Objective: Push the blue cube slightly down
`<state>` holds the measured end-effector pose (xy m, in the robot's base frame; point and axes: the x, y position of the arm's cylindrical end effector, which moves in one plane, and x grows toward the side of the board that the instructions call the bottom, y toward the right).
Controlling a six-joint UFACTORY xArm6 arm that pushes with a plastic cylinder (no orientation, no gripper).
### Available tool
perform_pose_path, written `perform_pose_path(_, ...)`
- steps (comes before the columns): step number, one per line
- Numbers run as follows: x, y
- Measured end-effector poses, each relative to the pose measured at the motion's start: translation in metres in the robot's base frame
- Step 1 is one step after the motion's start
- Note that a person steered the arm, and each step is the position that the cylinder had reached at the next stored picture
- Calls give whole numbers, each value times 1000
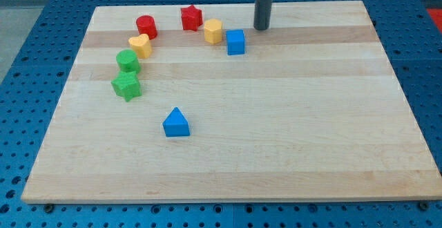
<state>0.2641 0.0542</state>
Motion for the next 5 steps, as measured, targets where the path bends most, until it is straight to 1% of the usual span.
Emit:
perform_pose_path(1,3,-14)
perform_pose_path(5,30,-16)
